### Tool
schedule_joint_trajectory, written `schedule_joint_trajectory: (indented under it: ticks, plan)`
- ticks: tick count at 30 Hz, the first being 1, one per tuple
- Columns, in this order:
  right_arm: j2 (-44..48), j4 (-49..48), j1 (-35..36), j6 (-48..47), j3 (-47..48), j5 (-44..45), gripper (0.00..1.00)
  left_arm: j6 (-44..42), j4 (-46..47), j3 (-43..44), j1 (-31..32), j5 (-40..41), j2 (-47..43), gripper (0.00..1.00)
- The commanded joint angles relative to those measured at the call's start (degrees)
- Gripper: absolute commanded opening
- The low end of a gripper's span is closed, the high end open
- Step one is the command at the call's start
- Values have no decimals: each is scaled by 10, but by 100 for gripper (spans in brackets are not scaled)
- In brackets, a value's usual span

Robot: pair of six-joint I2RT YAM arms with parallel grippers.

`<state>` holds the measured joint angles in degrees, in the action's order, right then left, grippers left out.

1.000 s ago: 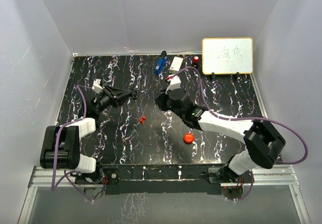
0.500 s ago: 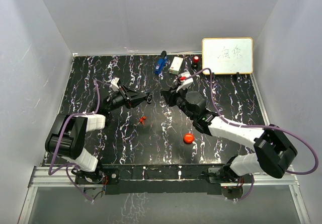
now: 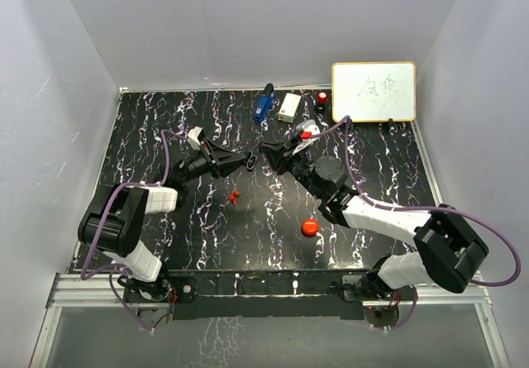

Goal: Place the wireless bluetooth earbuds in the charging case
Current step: Place the earbud in the charging case.

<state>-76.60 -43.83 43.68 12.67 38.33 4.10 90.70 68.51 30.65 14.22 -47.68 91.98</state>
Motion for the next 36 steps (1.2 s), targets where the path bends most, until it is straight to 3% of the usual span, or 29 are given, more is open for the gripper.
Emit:
schedule_joint_trajectory:
  ticks: [1,16,36]
  plan:
    - [-11,-109,-4,-21,-21,-32,0,22,26,14,8,2,-2,0]
    - [-37,-264,-4,-70,-83,-52,0,78,67,8,32,28,24,0]
    - [-78,-341,-4,-118,-100,-67,0,102,86,1,41,29,20,0]
